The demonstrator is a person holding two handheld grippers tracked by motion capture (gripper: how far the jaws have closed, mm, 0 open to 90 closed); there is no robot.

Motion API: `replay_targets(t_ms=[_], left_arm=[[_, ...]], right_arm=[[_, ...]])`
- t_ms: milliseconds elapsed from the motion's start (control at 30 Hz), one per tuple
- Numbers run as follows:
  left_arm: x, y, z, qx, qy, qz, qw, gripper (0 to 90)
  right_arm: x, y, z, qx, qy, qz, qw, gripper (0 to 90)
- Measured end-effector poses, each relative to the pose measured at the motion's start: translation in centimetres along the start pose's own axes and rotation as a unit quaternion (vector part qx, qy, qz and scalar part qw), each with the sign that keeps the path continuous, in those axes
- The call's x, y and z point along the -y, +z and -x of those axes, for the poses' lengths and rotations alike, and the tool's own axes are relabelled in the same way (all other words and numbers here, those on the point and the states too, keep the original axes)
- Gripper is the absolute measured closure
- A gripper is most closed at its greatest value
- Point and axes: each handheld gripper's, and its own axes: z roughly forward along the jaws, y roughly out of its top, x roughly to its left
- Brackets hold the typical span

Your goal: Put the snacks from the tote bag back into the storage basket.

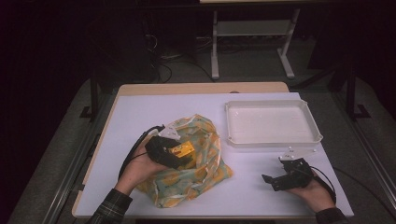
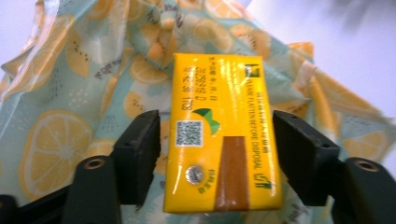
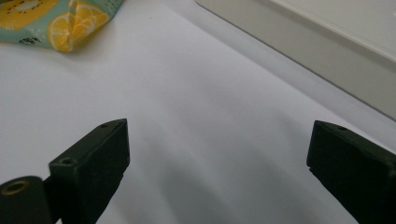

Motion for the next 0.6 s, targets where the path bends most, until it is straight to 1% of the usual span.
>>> replay_targets(t_ms=[100,167,333,467,533,600], left_arm=[[0.03,-0.04,-0.05,-0.004,0.004,-0.001,1.0000,45.1],[0.05,-0.02,0.04,-0.001,0.005,0.003,1.0000,50.0],[0.03,-0.05,0.12,-0.003,0.007,0.002,1.0000,50.9],[-0.01,-0.20,0.00,-0.002,0.001,0.004,1.0000,51.1],[0.00,-0.39,-0.15,-0.003,-0.001,0.004,1.0000,51.2],[-0.01,-0.56,-0.33,-0.002,-0.003,0.006,1.0000,51.3]], right_arm=[[0.02,0.01,0.04,0.000,-0.003,0.002,1.0000,5.4],[0.03,0.02,0.05,0.000,-0.003,0.002,1.0000,5.5],[0.01,-0.01,-0.01,0.000,-0.002,0.001,1.0000,5.4],[0.01,-0.05,-0.03,0.000,0.002,0.000,1.0000,5.4],[0.02,-0.03,0.07,0.000,-0.003,0.002,1.0000,5.5],[0.03,-0.04,0.06,0.000,-0.001,0.004,1.0000,5.4]])
